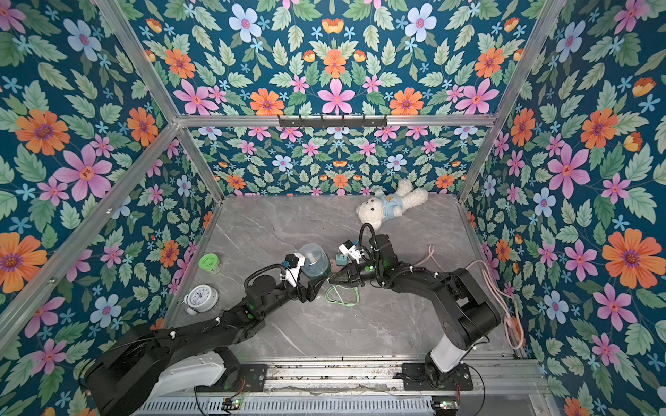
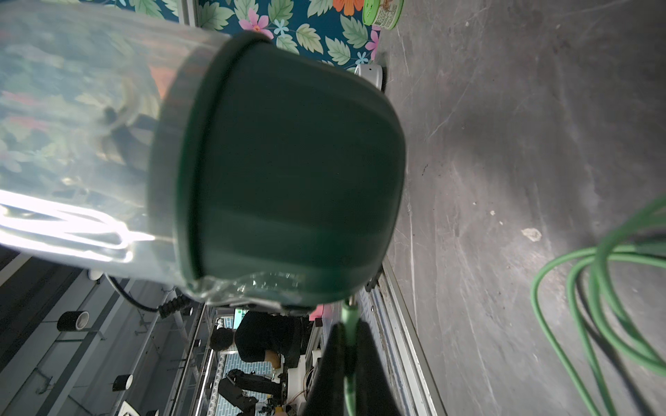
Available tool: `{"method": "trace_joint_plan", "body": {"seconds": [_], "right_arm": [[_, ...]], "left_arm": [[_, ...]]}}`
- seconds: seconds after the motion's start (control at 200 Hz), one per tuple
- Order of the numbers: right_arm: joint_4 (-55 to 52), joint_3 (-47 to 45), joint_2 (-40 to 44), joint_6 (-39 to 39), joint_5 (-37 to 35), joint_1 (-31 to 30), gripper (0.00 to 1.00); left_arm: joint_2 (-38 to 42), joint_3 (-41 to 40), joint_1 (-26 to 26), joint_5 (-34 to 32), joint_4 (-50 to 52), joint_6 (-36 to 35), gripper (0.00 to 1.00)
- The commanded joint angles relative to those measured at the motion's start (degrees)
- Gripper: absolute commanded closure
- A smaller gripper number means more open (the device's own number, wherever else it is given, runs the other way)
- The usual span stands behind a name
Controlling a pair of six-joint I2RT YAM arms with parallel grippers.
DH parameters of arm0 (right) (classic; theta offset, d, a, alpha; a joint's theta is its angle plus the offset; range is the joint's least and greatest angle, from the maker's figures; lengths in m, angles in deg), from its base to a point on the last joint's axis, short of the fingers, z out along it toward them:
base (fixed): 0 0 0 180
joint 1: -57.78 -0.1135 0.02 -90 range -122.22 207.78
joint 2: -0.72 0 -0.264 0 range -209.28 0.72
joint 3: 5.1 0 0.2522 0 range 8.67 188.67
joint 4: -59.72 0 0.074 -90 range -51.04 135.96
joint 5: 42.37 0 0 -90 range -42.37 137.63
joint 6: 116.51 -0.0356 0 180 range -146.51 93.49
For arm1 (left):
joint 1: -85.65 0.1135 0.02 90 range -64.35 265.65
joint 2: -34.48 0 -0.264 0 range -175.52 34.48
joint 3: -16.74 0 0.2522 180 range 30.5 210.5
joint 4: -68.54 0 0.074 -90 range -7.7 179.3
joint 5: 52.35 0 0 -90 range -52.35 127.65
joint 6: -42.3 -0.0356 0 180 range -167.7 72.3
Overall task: Charge the cordless meat grinders
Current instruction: Insert the charging cable into the cordless meat grinder.
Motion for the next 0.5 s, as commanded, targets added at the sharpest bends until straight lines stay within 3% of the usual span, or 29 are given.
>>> {"method": "trace_joint_plan", "body": {"seconds": [0.0, 0.19, 0.495], "right_arm": [[8.14, 1.85, 0.88, 2.65, -8.95, -0.07, 1.0], [5.62, 2.68, 1.72, 5.23, -10.35, -0.12, 1.0], [17.38, -0.01, 1.22, 1.13, -8.05, -0.12, 1.0]], "left_arm": [[-0.74, 0.96, -1.48, 17.14, 1.59, 0.92, 0.41], [-1.6, 1.96, -1.48, 19.64, 3.73, 0.83, 0.42], [-0.8, 1.89, -1.49, 18.31, 4.21, 1.34, 0.41]]}}
